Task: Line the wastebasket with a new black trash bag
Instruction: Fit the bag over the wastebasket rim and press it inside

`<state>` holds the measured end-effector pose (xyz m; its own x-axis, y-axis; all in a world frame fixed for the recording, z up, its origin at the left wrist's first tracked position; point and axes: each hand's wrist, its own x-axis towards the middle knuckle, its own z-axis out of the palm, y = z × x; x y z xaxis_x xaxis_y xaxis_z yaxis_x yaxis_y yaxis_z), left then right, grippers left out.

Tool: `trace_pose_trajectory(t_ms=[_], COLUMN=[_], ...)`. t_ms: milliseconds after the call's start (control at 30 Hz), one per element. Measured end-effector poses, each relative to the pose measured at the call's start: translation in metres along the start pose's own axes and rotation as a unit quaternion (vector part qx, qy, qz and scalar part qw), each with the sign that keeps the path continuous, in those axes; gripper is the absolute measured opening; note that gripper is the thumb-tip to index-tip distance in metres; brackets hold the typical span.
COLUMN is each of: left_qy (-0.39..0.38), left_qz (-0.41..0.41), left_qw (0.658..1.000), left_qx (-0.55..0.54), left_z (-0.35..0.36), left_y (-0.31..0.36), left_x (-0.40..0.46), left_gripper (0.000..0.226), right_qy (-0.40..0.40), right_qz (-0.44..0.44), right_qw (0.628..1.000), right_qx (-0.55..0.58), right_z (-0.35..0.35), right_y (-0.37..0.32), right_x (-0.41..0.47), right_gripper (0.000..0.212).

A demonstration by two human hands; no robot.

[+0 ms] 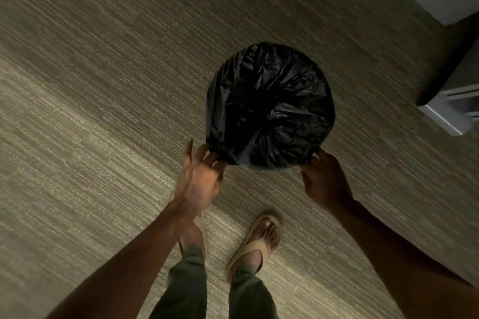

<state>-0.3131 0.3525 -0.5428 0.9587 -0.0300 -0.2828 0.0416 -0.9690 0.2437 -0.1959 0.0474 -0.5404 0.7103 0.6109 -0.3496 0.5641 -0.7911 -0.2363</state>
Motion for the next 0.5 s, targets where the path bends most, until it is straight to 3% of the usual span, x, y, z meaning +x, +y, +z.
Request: trace_pose_trajectory(t_ms=[100, 167, 200, 267, 300, 333, 400, 467, 500], left_qy=[-0.019, 0.014, 0.054, 0.132, 0.166, 0.186, 0.183, 0.134, 0.106], left_qz=[-0.015, -0.064, -0.139, -0.325, -0.373, -0.388, -0.37, -0.35, -0.349], left_qw=[0.998, 0.977, 0.94, 0.812, 0.765, 0.743, 0.702, 0.642, 0.628], left_qx=[-0.057, -0.203, -0.306, -0.467, -0.498, -0.513, -0.58, -0.668, -0.688], left_z=[0.0, -0.003, -0.007, -0.018, -0.022, -0.026, -0.031, -0.035, -0.035], left_y=[-0.006, -0.002, 0.001, 0.005, 0.005, 0.003, 0.0, 0.001, 0.001], left_x=[-0.004, -0.006, -0.004, 0.006, 0.013, 0.022, 0.039, 0.058, 0.065], left_gripper=[0.061, 0.056, 0.051, 0.044, 0.041, 0.035, 0.02, 0.021, 0.028], right_qy=[-0.046, -0.003, 0.048, 0.166, 0.219, 0.259, 0.277, 0.213, 0.178], right_qz=[-0.023, -0.021, -0.004, 0.063, 0.106, 0.159, 0.295, 0.369, 0.372], right_qw=[0.999, 0.998, 0.995, 0.969, 0.948, 0.923, 0.845, 0.762, 0.744], right_qx=[0.006, 0.055, 0.089, 0.171, 0.204, 0.236, 0.35, 0.488, 0.525], right_z=[0.005, 0.005, 0.004, -0.002, -0.006, -0.011, -0.019, -0.025, -0.026], right_y=[-0.001, -0.001, -0.002, -0.005, -0.007, -0.008, -0.01, -0.015, -0.018], right_x=[-0.009, -0.014, -0.016, -0.018, -0.016, -0.012, 0.003, 0.021, 0.029], right_gripper=[0.059, 0.056, 0.049, 0.029, 0.021, 0.019, 0.037, 0.061, 0.068])
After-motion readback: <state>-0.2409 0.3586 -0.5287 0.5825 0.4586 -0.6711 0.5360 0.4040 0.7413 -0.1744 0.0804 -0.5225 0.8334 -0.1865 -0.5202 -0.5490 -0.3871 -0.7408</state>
